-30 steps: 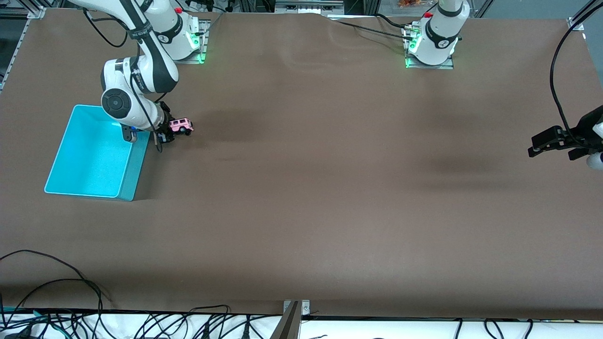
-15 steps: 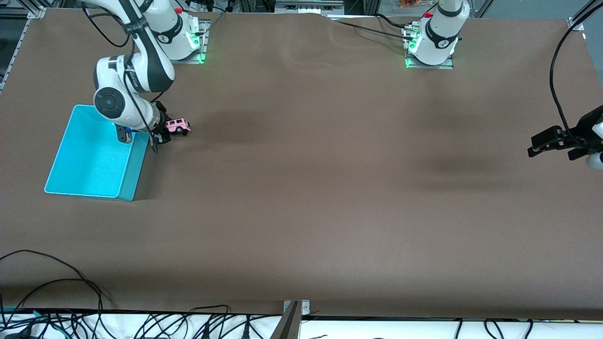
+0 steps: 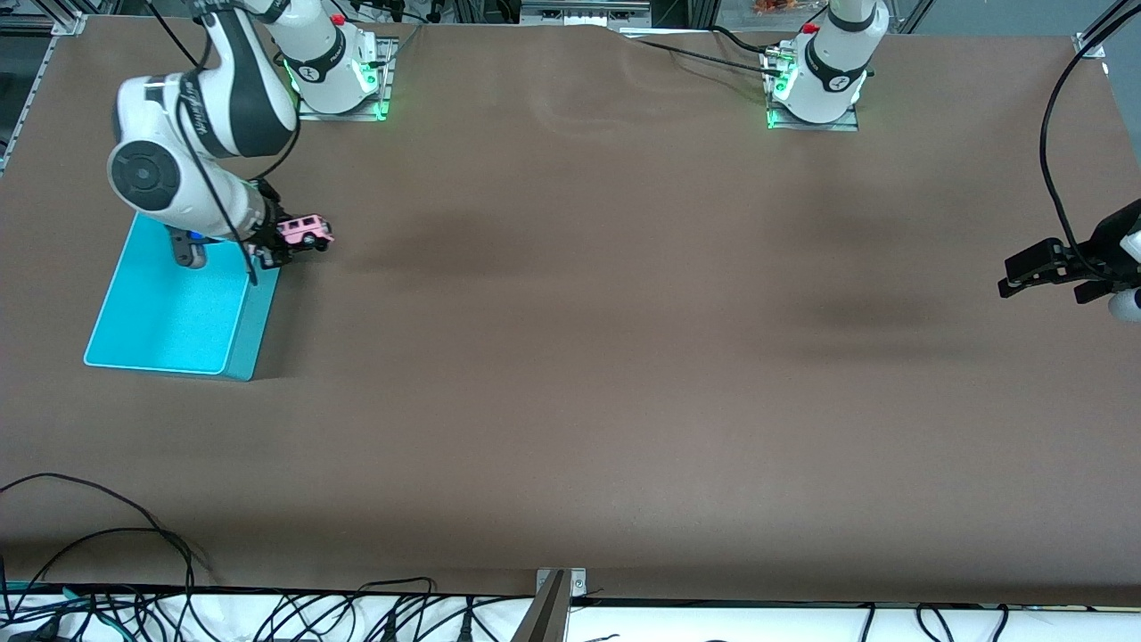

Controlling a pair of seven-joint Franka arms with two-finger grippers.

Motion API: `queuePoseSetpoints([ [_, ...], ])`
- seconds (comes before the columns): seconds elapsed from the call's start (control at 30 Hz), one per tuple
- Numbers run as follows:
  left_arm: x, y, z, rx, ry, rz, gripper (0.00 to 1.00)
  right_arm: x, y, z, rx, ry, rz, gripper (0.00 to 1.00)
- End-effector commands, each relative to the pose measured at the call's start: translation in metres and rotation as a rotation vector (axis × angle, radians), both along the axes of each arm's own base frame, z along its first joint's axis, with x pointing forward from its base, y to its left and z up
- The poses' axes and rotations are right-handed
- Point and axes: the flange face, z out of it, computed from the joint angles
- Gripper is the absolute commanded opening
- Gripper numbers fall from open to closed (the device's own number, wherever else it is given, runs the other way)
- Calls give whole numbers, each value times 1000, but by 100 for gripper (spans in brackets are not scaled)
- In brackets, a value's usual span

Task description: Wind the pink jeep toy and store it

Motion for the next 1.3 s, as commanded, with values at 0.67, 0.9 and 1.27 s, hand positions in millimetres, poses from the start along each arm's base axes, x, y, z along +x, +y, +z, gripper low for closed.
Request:
queuePoseSetpoints([
  [0.67,-5,-2,1,-17,-2,-3,100,-3,-184,-13,0,164,453,0],
  [0.9,-5,-6,1,-17,-1,6,100,-4,-194,-48,13,215,589,0],
  [1.27,-4,-6,0,-18,1,6,100,-15,-193,-113,-44,327,755,0],
])
